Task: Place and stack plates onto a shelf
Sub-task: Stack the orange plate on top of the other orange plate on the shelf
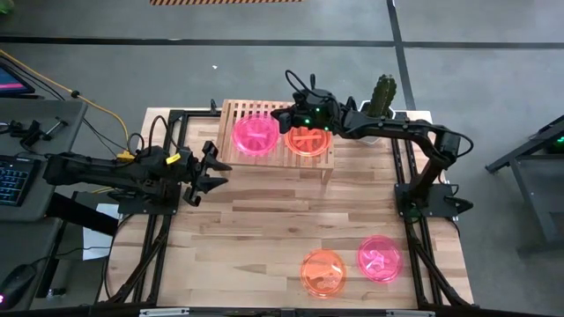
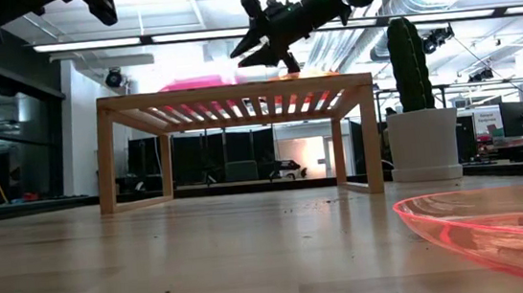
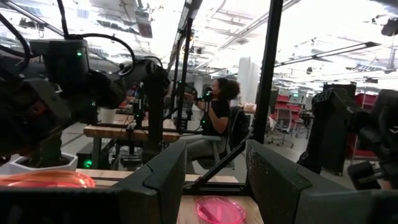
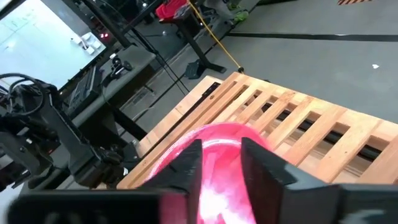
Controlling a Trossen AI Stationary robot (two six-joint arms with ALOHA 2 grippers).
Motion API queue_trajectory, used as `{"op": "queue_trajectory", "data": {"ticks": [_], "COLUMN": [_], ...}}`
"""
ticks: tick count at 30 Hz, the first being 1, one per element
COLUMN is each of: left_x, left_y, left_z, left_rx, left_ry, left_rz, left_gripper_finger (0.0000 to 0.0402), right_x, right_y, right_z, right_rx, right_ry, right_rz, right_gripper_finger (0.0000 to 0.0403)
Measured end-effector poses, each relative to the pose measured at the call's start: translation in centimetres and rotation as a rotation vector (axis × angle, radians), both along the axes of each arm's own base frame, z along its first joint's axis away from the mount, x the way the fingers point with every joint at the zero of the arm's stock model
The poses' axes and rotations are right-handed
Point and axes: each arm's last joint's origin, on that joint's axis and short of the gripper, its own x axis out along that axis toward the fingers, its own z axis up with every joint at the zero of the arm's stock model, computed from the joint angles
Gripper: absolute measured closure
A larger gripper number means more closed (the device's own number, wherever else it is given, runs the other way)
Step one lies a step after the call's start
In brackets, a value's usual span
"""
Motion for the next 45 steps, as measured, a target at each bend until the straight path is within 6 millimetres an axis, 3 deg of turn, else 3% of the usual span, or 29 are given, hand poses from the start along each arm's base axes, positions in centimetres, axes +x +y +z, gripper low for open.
{"op": "queue_trajectory", "data": {"ticks": [7,12,16,20,26,33,39,45], "left_x": [0.0,0.1,0.1,0.1,0.1,0.4,0.8,1.1], "left_y": [0.0,0.0,0.0,0.0,0.1,0.1,0.2,0.2], "left_z": [0.0,-0.3,-0.3,-0.3,-0.3,-0.6,-0.9,-1.2], "left_rx": [0.000,0.000,-0.001,-0.001,-0.007,-0.016,-0.033,-0.038], "left_ry": [0.002,0.029,0.030,0.030,0.031,0.062,0.082,0.100], "left_rz": [0.000,0.000,0.001,0.003,0.022,0.023,0.049,0.072], "left_gripper_finger": [0.0245,0.0245,0.0245,0.0245,0.0245,0.0245,0.0245,0.0245], "right_x": [-0.2,-2.9,-5.7,-8.1,-11.6,-15.6,-17.6,-17.6], "right_y": [0.2,0.6,3.3,8.0,15.5,21.6,23.9,24.9], "right_z": [0.3,2.9,4.2,4.3,0.7,-7.3,-12.6,-15.2], "right_rx": [-0.069,-0.107,-0.116,-0.125,-0.067,0.194,0.441,0.516], "right_ry": [0.026,0.068,0.237,0.370,0.439,0.474,0.446,0.511], "right_rz": [0.059,0.139,0.224,0.310,0.456,0.545,0.547,0.497], "right_gripper_finger": [0.0232,0.0212,0.0210,0.0210,0.0210,0.0210,0.0210,0.0210]}}
